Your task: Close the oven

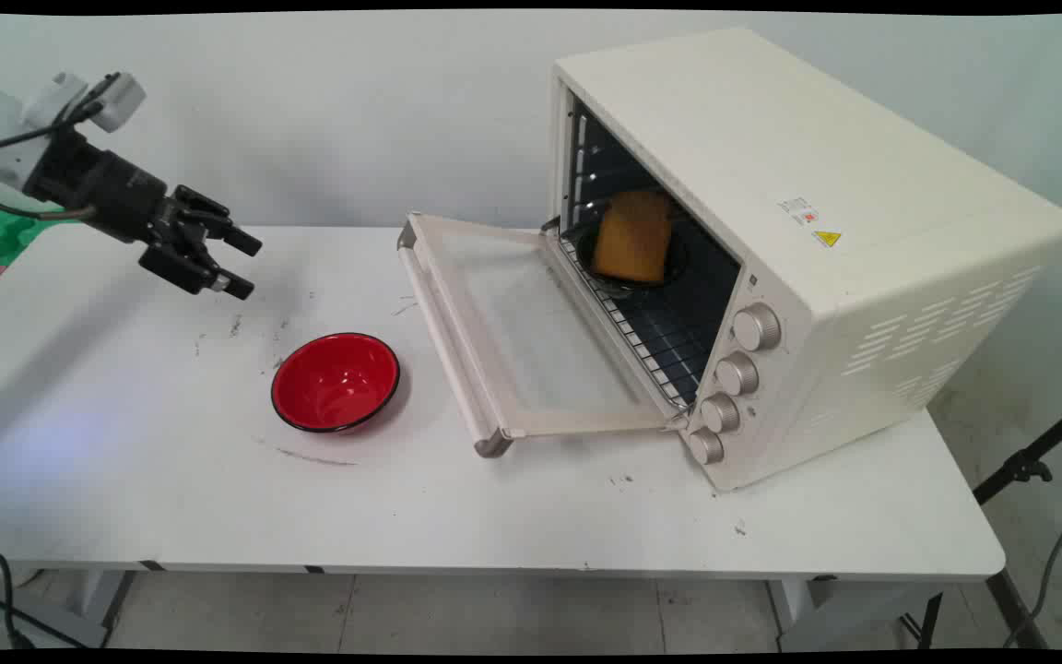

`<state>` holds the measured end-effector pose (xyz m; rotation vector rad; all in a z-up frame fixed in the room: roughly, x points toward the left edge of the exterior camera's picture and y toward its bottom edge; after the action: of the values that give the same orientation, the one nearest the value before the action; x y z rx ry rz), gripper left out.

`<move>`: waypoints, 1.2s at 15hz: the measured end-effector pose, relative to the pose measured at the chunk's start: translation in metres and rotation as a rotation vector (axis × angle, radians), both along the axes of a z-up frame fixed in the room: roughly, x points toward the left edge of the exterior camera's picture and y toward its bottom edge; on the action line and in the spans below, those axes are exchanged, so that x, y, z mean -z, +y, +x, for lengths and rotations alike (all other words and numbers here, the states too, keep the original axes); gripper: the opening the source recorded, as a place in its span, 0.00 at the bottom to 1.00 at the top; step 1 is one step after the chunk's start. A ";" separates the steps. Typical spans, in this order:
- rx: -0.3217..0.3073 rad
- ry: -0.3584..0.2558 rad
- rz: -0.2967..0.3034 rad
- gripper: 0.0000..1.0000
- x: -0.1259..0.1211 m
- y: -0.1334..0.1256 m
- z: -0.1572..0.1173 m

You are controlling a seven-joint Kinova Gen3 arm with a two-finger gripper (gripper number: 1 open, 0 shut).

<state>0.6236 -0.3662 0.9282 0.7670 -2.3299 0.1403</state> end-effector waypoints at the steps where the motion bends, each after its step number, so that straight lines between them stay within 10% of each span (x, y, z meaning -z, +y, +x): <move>1: -0.003 -0.003 0.003 1.00 0.002 -0.001 -0.004; 14: -0.035 -0.003 0.006 1.00 0.062 -0.029 -0.074; 15: -0.036 -0.001 0.004 0.00 0.066 -0.031 -0.079; 18: -0.038 0.003 -0.005 0.00 0.080 -0.036 -0.093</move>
<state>0.5309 -0.4027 0.8484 0.8086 -2.3122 0.1607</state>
